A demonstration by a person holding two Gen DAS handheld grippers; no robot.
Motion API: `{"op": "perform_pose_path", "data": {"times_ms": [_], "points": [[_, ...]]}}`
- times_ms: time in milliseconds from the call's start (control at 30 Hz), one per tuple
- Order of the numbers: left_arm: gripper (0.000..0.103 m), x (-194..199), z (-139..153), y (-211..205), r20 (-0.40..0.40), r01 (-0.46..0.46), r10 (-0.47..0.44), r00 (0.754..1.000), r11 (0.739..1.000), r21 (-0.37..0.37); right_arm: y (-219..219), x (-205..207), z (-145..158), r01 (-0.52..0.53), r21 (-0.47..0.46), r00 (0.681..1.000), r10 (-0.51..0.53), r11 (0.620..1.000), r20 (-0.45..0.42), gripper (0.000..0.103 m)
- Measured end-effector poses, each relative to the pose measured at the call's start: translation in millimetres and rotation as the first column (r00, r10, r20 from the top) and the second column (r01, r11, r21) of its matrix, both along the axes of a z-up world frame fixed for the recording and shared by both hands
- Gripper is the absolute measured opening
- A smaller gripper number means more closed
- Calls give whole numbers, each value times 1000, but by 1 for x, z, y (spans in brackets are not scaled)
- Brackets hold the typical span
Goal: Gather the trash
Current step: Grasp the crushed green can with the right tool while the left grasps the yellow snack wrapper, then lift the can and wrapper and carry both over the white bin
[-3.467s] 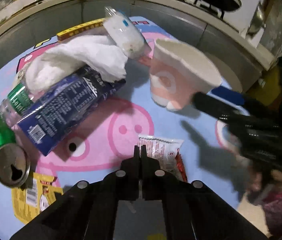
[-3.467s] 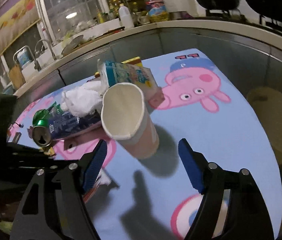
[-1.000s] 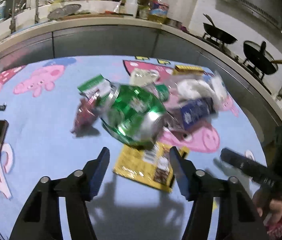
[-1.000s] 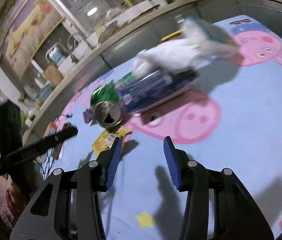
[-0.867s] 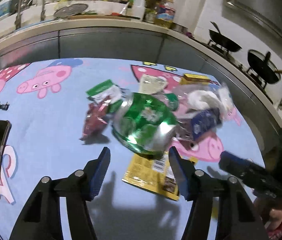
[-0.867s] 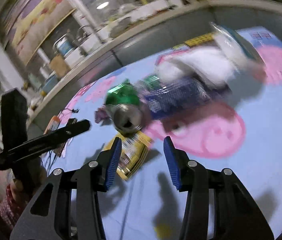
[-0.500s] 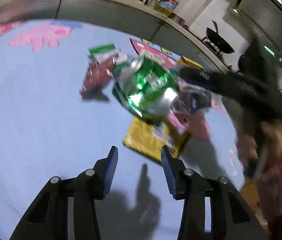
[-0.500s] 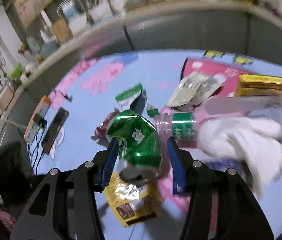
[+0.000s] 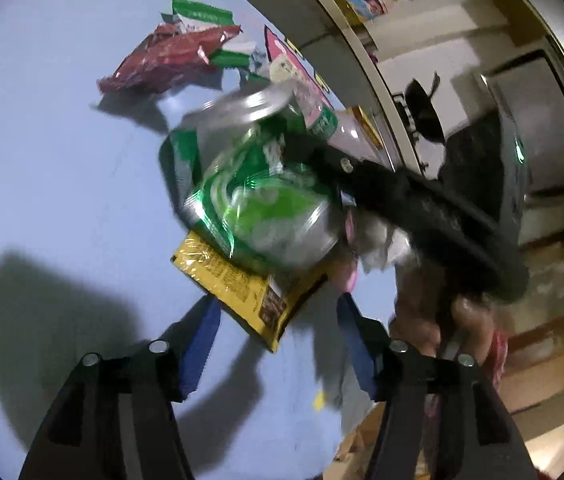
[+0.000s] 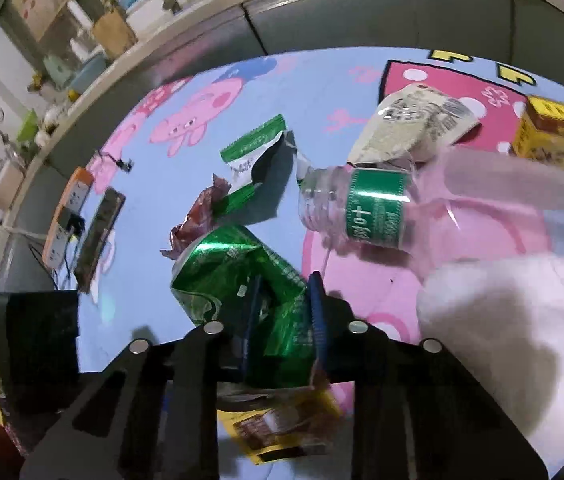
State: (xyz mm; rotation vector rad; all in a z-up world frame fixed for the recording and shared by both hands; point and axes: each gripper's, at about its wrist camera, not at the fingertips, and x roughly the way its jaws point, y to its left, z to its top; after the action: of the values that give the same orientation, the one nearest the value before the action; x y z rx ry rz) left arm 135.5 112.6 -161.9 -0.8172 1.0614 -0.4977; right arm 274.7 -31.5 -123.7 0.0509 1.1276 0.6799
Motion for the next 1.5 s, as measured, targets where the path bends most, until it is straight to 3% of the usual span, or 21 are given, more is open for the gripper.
{"op": "perform_pose_path", "data": {"times_ms": [33,67,133,400,567,633,700,733,767,867,900,967,1000,1067,1167,1233,1300,1333,1433,1500], "points": [[18,3,-2,-5,-12,0,1,1000,999,42,-4,-1,3,16,29,1000,-16,999,3,18],[0,6,-6,-8,-30,3,-1,1000,998,67,-6,-2,7,26,48,1000,-27,999,9,17],[0,5,-12,-10,-50,-3,5,999,999,33,-13,-6,21,41,101,998,-44,994,33,13],[0,-17,17,-1,40,-15,12,999,996,87,-68,-48,81,86,278,973,-141,957,184,12],[0,-22,24,0,25,-13,10,1000,993,117,-128,-104,80,153,343,951,-233,927,205,12],[1,-20,32,-5,45,-2,-6,999,985,171,-154,-130,69,214,350,937,-293,912,192,12],[18,-20,43,-17,98,3,-36,995,950,312,-171,-148,57,272,338,921,-346,901,181,12],[46,-18,48,-26,112,7,-51,992,932,364,-182,-159,48,314,323,908,-381,893,171,12],[65,-17,55,-38,139,0,-66,988,905,426,-187,-164,41,337,317,902,-401,887,161,12],[73,-18,62,-68,223,-3,-154,963,817,577,-203,-177,19,403,300,885,-452,864,114,12],[74,-15,66,-84,248,0,-210,946,763,646,-208,-179,12,420,295,880,-464,858,98,12],[75,-8,66,-92,260,-1,-247,933,723,691,-213,-180,0,444,295,874,-482,846,69,12],[76,0,65,-89,251,6,-246,936,726,688,-216,-180,-5,451,293,872,-486,843,57,11],[83,18,60,-76,211,45,-229,950,771,636,-219,-180,-12,459,289,870,-491,840,46,11],[83,40,50,-43,138,48,-152,979,822,568,-218,-178,-14,512,150,844,-528,846,96,18],[81,38,51,-28,148,46,-142,979,857,513,-224,-184,-9,541,149,818,-559,827,133,46],[80,35,51,-19,158,44,-135,978,878,477,-228,-190,5,550,210,793,-585,808,172,47],[79,34,49,-14,160,44,-131,978,887,460,-226,-188,11,534,222,798,-573,816,186,47],[76,31,41,-7,141,63,-133,981,907,416,-196,-180,28,408,250,858,-463,878,223,47],[74,27,35,-4,122,79,-135,983,921,381,-157,-164,30,298,232,914,-347,926,209,46]]}}
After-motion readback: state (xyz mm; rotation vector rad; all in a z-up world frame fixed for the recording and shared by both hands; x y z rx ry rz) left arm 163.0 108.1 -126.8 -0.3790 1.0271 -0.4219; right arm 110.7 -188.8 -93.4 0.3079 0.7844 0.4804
